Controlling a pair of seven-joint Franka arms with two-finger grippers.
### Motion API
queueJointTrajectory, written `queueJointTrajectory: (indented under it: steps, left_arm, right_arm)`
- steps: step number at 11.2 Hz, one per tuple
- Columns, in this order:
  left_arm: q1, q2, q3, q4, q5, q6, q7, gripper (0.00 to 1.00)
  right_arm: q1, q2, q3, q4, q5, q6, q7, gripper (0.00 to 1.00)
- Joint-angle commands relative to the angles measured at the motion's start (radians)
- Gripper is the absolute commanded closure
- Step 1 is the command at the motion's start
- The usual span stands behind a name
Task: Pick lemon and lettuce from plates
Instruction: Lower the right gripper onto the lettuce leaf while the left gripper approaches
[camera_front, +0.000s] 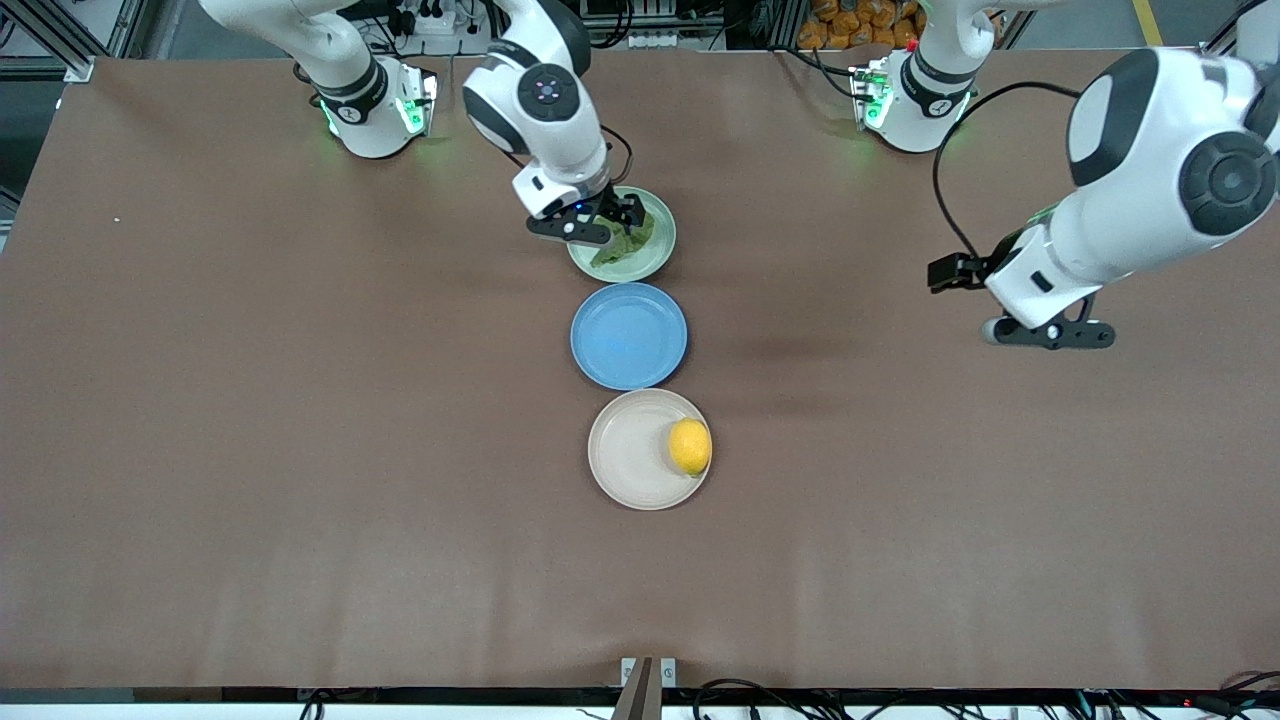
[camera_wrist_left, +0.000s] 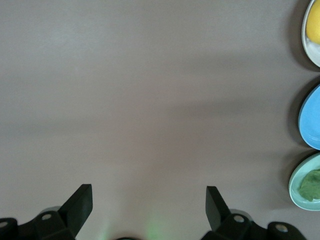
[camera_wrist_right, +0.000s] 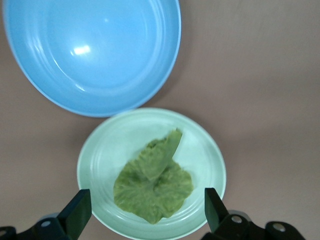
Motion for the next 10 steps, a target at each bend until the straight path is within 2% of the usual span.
queueJointTrajectory:
  steps: [1, 3, 6, 7, 10]
  left_arm:
    - [-0.03, 0.135, -0.004, 0.073, -0.046, 0.073, -0.018, 0.0]
    - [-0.075, 0.286, -0.004, 0.22, -0.057, 0.074, -0.14, 0.0]
    - [-0.152, 0.38, -0.004, 0.271, -0.06, 0.121, -0.271, 0.0]
    - [-0.178, 0.409, -0.004, 0.289, -0.06, 0.17, -0.323, 0.0]
    - [-0.233, 0.482, -0.006, 0.32, -0.06, 0.314, -0.452, 0.0]
  right_arm:
    - [0.051, 0.145, 0.004, 0.008, -0.162, 0.114, 0.209, 0.0]
    - [0.065, 0.196, 0.004, 0.01, -0.254, 0.128, 0.284, 0.0]
    - [0.071, 0.268, -0.011, 0.013, -0.427, 0.169, 0.41, 0.1]
    - [0.071, 0.279, -0.016, 0.013, -0.447, 0.177, 0.417, 0.22]
    - [0.067, 0.276, -0.019, 0.014, -0.449, 0.169, 0.418, 0.97]
